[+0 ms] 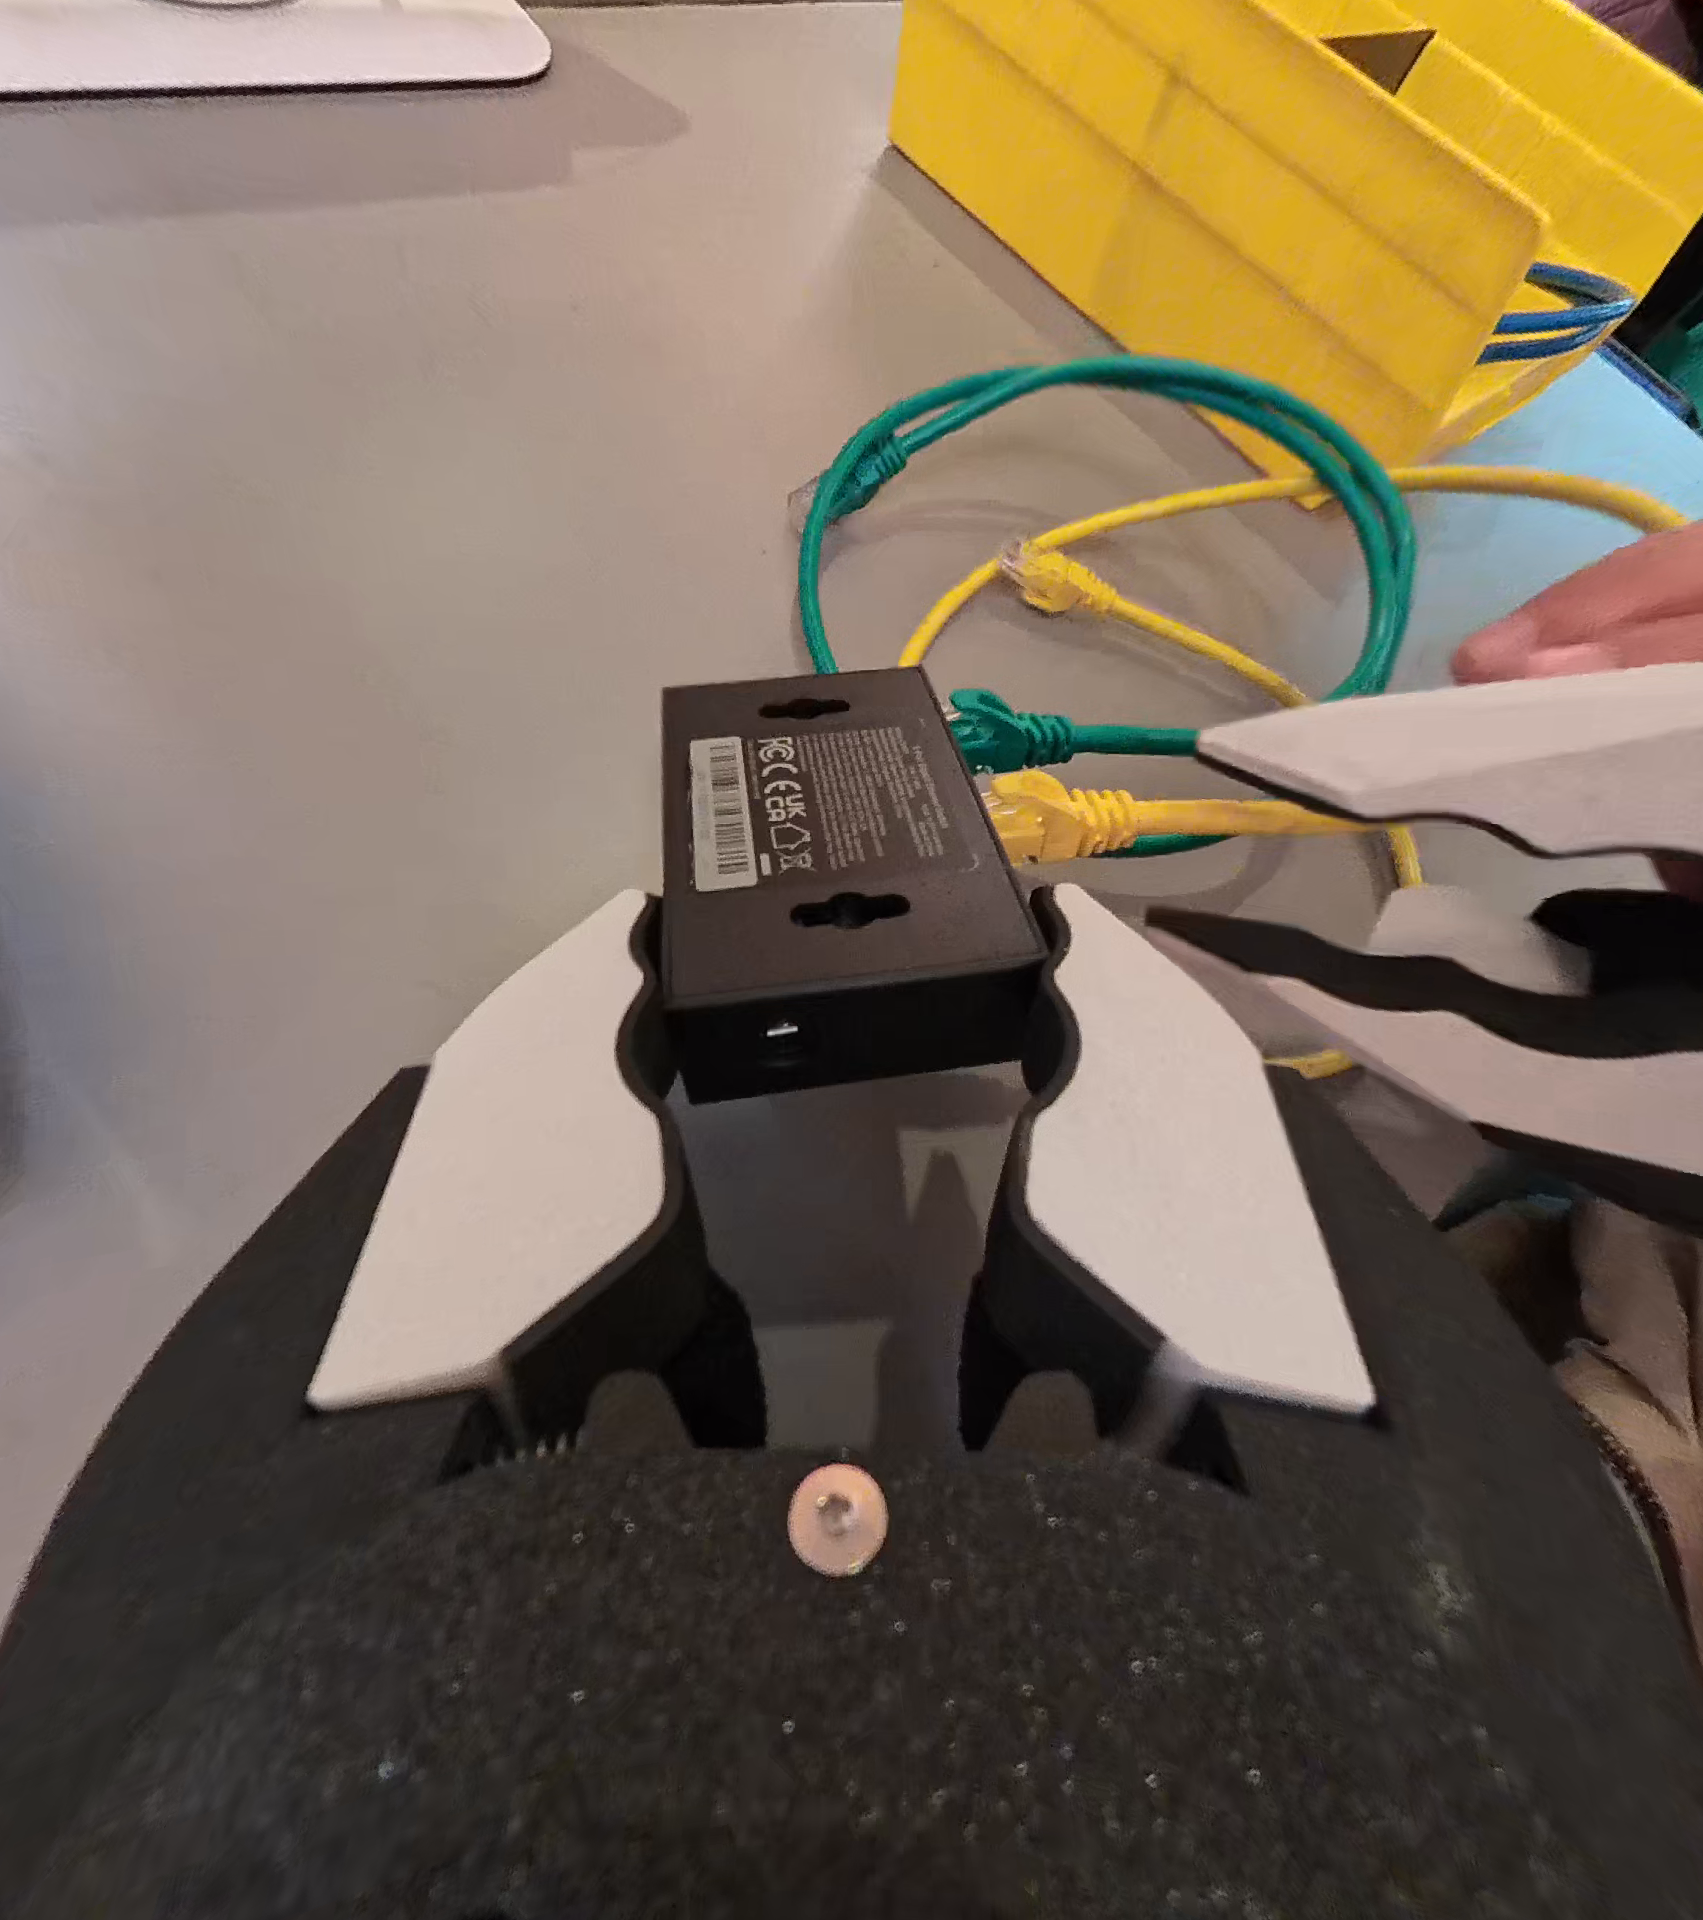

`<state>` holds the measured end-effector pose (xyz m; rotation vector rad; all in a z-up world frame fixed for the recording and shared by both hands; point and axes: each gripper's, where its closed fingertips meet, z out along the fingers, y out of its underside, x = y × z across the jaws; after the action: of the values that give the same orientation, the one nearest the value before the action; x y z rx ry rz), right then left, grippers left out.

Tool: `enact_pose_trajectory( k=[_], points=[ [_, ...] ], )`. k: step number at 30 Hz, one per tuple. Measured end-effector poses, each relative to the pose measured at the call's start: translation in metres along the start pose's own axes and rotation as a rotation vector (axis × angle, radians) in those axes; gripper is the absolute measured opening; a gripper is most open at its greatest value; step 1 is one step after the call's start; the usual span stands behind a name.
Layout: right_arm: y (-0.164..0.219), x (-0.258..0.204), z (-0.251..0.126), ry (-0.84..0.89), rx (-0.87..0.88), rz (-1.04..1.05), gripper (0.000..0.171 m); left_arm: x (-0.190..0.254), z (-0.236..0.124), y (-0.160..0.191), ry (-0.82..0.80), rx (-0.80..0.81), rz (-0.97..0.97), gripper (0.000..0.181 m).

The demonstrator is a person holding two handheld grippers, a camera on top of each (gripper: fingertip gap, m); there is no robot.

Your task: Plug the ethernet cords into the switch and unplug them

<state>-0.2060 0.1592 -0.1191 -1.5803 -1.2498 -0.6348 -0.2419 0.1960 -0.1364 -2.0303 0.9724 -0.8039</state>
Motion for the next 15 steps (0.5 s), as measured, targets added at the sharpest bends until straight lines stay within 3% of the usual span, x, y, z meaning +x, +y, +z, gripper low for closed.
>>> enact_pose_trajectory(
  k=[4, 11, 15],
  points=[
    [-0.012, 0.0, -0.006, -0.003, 0.034, -0.037, 0.027, -0.007, -0.001, 0.002, -0.015, -0.012, -0.013, 0.066],
    [-0.011, -0.001, 0.02, -0.033, 0.075, -0.054, 0.03, 0.0, -0.001, 0.003, -0.002, -0.024, 0.013, 0.065],
    [-0.018, -0.005, 0.024, -0.062, 0.089, -0.091, 0.023, 0.004, -0.001, 0.001, -0.017, -0.027, 0.058, 0.065]
  ],
)
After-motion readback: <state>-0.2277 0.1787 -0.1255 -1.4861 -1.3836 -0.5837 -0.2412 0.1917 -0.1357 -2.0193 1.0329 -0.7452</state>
